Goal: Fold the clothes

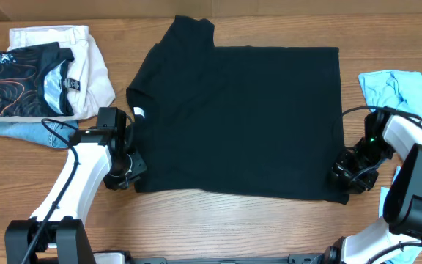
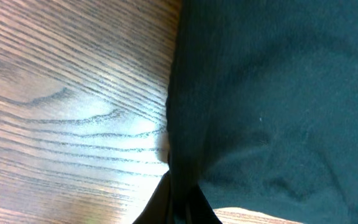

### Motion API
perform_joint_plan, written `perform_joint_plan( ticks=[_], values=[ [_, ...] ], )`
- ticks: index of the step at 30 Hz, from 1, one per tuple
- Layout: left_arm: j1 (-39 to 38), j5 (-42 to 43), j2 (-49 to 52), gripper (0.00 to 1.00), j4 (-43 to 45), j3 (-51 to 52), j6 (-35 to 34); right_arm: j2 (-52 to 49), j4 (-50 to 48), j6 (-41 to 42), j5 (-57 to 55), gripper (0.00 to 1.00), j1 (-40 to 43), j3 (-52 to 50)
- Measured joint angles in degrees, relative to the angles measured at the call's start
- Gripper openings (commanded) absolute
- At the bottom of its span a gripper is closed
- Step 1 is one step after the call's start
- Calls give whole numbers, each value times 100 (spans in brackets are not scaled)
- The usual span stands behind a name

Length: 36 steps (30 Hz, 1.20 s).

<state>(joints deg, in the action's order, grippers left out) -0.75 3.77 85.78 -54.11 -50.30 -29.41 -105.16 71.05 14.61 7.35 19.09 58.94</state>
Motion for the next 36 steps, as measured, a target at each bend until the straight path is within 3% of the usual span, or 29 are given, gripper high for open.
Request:
perform_joint_plan(
  ticks=[3,14,21,26,36],
  values=[
    [0,0,0,4,4,0,0,2,-160,0,50,4,0,-177],
    [17,144,-57,4,-208,0,229,57,-92,37,243,4,2,-286],
    [155,264,-914,4,-125,0,442,822,140,37,291,4,9,175],
    [162,310,-1429,4,201,0,522,1331,186,37,297,4,9,599],
    [160,354,-1604,4,1340,0,540,1381,-361,35,313,4,9,717]
  ],
)
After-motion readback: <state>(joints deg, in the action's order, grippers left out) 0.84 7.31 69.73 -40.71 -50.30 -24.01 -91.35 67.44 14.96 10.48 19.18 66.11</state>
